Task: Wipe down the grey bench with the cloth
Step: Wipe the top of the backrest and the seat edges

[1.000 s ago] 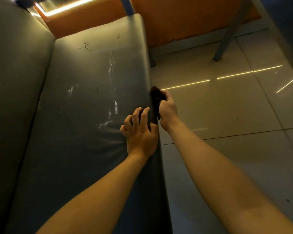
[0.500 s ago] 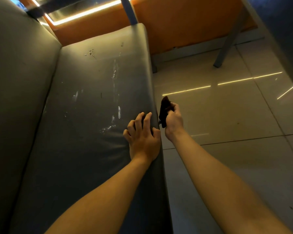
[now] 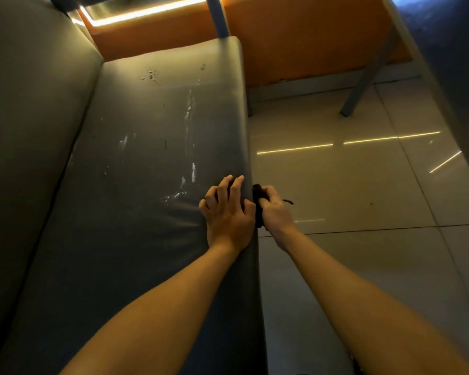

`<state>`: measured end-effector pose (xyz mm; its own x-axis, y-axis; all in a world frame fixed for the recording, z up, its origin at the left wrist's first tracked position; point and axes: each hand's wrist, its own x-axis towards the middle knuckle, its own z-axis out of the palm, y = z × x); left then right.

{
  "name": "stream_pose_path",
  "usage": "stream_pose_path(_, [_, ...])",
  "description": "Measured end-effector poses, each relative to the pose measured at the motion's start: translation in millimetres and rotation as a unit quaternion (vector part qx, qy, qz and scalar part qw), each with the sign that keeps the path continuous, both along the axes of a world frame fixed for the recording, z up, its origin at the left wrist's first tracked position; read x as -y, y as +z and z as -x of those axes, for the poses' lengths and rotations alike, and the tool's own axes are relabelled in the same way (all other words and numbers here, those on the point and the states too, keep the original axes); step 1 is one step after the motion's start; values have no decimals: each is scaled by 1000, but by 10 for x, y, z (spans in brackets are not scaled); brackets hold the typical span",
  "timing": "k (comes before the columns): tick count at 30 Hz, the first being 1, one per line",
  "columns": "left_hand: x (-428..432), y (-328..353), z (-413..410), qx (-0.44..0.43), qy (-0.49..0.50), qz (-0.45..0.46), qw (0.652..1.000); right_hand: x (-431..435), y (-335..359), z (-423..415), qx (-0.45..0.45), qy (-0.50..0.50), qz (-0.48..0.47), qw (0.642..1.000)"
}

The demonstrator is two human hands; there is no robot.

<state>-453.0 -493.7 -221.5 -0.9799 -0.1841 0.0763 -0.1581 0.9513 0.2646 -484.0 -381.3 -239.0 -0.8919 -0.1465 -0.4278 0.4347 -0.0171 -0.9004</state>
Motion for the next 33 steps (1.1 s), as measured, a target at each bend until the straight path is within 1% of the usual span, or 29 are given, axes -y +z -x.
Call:
stream_pose_path(2, [35,20,5,3,-3,-33,999,-45,120,-74,-22,18,-23,999])
stream_pose_path(6, [79,109,-22,1,-17,-114,993,-131,403,-231,-47,31,-13,998])
stream_pose_path(8, [97,163,-70,-6,-28,-181,983,-116,591,-316,-71,2,7,997])
stream_pose_path(9, [110,196,-102,-23,-34,-222,974,-91,679,-345,-89,-20,17,996])
stream_pose_path(11, [122,305,-210,-57,-41,-319,945,3,788,-384,-101,-81,13,991])
stream_pose_path(13, [80,456,-362,-22,-31,-447,894,135,846,-427,-59,-120,-9,991])
stream_pose_path(14, [63,512,-434,3,-18,-500,866,202,869,-459,-27,-115,-13,993])
stream_pose_path(15, [63,536,-481,9,-1,-537,843,275,878,-489,-2,-98,-2,995])
stream_pose_path(17, [109,577,-561,-11,33,-568,823,403,923,-550,12,-44,26,999])
stream_pose_path(19, [244,621,-615,-36,44,-555,830,515,1018,-582,-10,10,32,999])
stream_pose_path(21, [439,627,-660,-55,55,-526,847,611,1049,-589,-60,61,-26,996])
stream_pose_path(23, [655,635,-658,-94,94,-472,871,659,1064,-571,-118,118,-147,975])
stream_pose_path(25, [899,639,-596,-137,142,-410,891,665,1029,-482,-150,132,-283,938])
stream_pose_path(26, [1017,649,-562,-152,171,-378,897,657,1007,-442,-144,143,-329,922])
stream_pose_path(28, [1223,675,-508,-167,218,-331,903,638,934,-375,-117,180,-383,899])
stream_pose_path(30, [1371,633,-430,-128,225,-318,912,629,867,-332,-91,201,-412,884])
stream_pose_path(33, [1410,486,-324,-1,180,-257,949,637,835,-296,-109,218,-441,864])
